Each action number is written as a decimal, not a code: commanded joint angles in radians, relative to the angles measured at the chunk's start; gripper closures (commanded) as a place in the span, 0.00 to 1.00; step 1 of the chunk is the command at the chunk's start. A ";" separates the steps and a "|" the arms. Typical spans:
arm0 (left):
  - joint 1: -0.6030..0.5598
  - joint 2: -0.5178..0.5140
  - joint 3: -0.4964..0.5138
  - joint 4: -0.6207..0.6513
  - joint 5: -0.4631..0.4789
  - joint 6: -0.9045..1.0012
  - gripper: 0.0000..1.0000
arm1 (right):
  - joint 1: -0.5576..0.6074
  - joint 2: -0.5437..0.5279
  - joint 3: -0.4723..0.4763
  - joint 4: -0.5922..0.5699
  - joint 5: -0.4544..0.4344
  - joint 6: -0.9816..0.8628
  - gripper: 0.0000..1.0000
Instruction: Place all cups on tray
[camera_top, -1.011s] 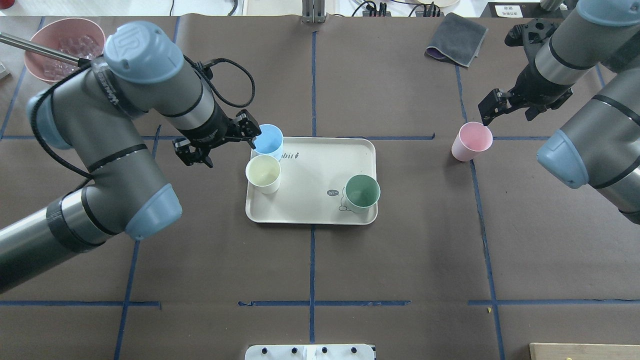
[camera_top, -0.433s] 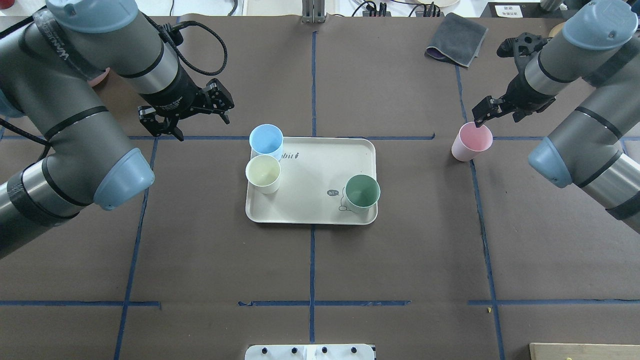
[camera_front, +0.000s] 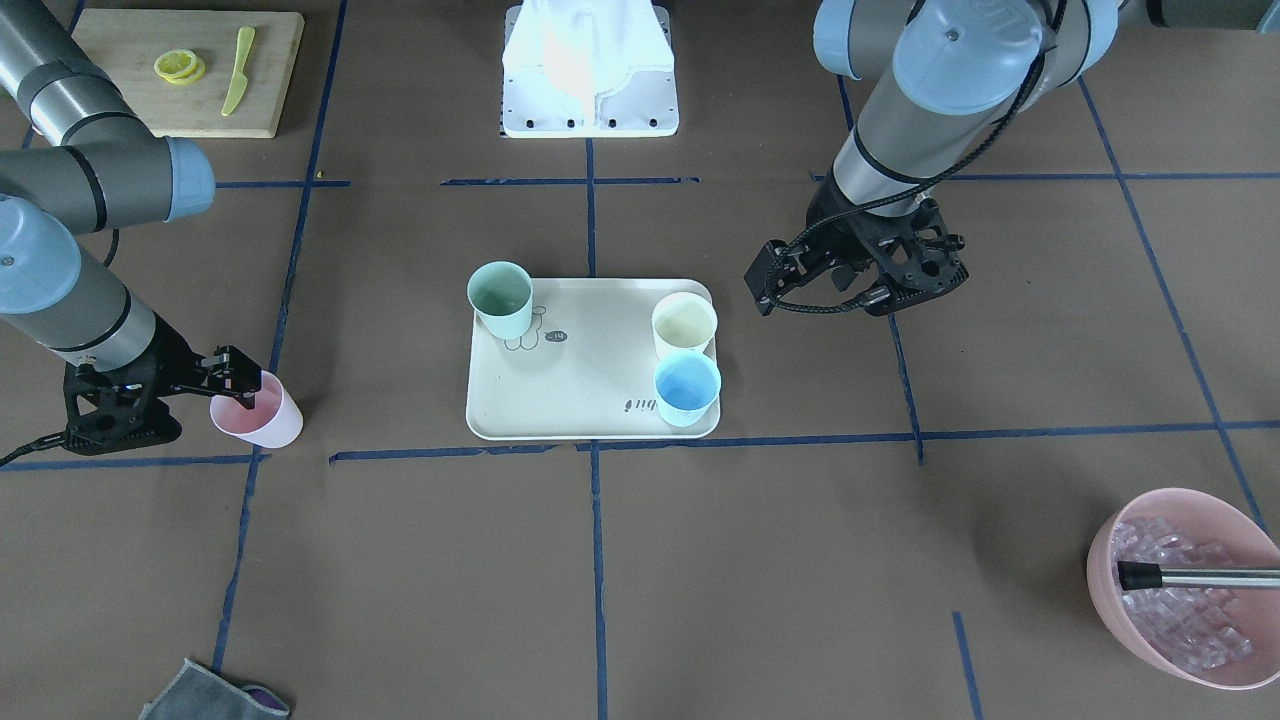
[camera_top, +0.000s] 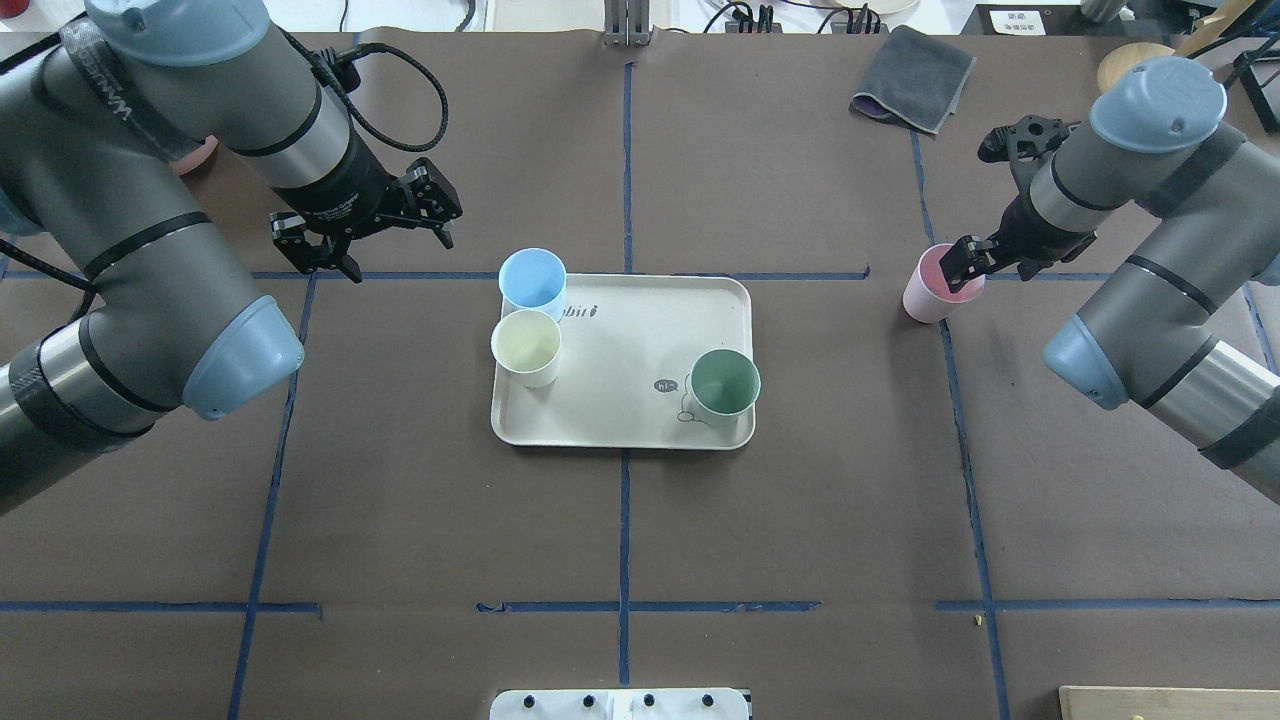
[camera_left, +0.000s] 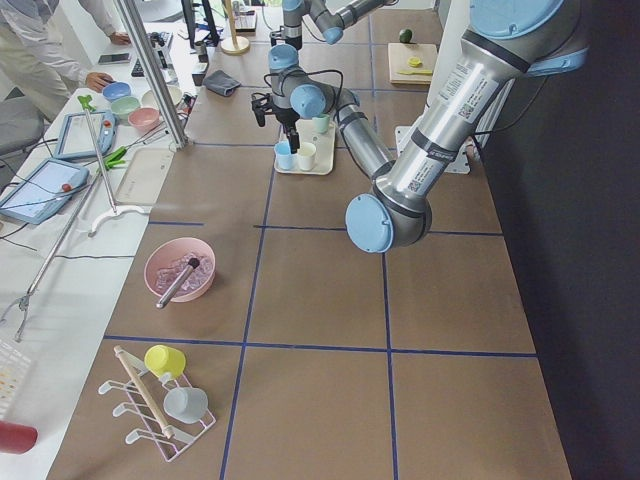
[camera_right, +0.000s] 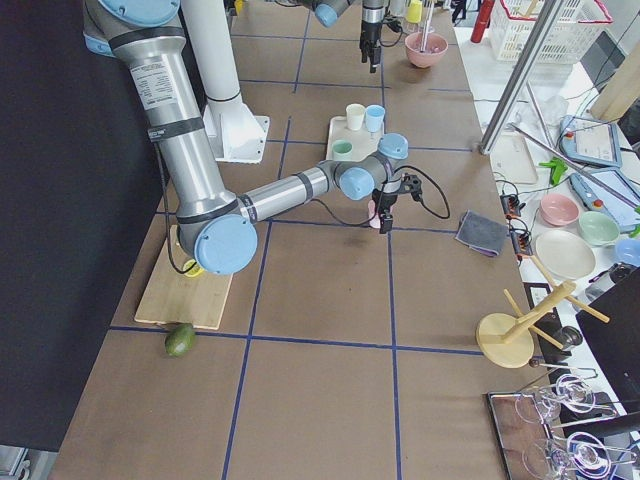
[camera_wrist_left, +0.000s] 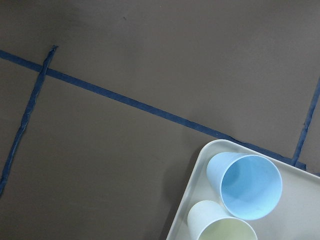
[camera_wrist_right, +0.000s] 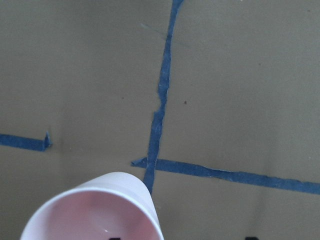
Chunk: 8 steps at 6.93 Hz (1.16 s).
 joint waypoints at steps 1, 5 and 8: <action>0.001 0.000 0.000 0.000 0.000 0.000 0.00 | -0.003 0.009 0.007 0.001 -0.001 -0.001 0.91; 0.001 0.002 0.001 0.000 0.000 0.001 0.00 | 0.000 0.058 0.016 0.001 0.002 0.060 1.00; 0.001 0.005 0.001 -0.002 0.000 0.001 0.00 | -0.080 0.178 0.047 -0.013 0.008 0.387 1.00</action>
